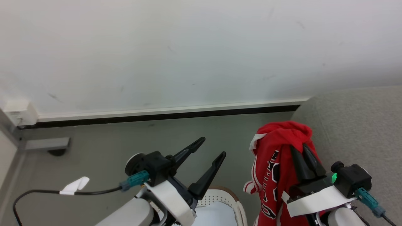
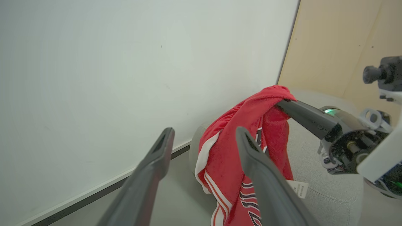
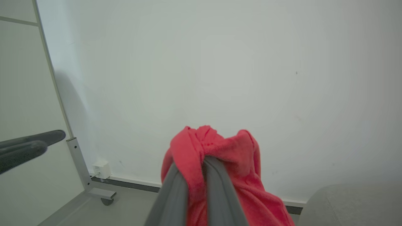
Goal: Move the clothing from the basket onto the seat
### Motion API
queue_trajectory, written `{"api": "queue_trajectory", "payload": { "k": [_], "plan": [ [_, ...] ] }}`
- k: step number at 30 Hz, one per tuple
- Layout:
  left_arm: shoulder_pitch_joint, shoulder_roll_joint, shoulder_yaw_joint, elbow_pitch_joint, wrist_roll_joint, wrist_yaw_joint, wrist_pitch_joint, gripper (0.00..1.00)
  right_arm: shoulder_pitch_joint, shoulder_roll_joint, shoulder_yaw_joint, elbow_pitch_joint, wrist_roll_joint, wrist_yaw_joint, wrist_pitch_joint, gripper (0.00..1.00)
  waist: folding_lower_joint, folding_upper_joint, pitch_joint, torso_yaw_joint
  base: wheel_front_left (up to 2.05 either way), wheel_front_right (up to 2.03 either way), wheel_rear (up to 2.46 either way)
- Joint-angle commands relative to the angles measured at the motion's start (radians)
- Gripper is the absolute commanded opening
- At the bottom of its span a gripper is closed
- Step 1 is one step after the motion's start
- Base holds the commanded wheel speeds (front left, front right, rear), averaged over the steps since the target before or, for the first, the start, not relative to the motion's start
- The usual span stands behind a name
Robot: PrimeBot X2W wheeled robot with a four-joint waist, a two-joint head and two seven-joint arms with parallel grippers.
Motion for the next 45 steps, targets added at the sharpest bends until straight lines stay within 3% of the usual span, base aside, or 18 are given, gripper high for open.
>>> {"api": "queue_trajectory", "payload": {
  "k": [1, 13, 22, 35, 45],
  "plan": [
    [0.021, 0.007, 0.01, -0.012, 0.025, -0.004, -0.007, 1.0, 0.015, -0.002, -0.021, -0.027, -0.013, -0.002, -0.001, 0.0, -0.0001, 0.0, 0.018, -0.087, 0.0, 0.0, 0.0],
    [0.091, 0.001, 0.068, -0.051, 0.115, -0.024, -0.007, 1.0, 0.081, -0.001, -0.067, -0.16, -0.031, -0.002, -0.001, 0.0, -0.0001, 0.0, 0.044, -0.322, 0.0, 0.0, 0.0],
    [0.118, -0.006, 0.082, -0.048, 0.146, -0.038, -0.006, 1.0, 0.123, -0.001, -0.059, -0.219, -0.019, -0.002, -0.001, 0.0, -0.0001, 0.0, 0.068, -0.409, 0.0, 0.0, 0.0],
    [0.101, 0.016, 0.099, -0.043, 0.157, -0.051, -0.004, 1.0, 0.068, -0.001, -0.061, -0.265, -0.034, -0.002, -0.001, 0.0, -0.0001, 0.0, 0.127, -0.396, 0.0, 0.0, 0.0],
    [0.067, 0.105, 0.106, -0.116, 0.165, -0.07, 0.012, 1.0, -0.234, -0.076, -0.162, -0.297, -0.014, -0.002, 0.116, 0.0, -0.0001, 0.0, 0.279, -0.322, 0.0, 0.0, 0.0]
  ]
}}
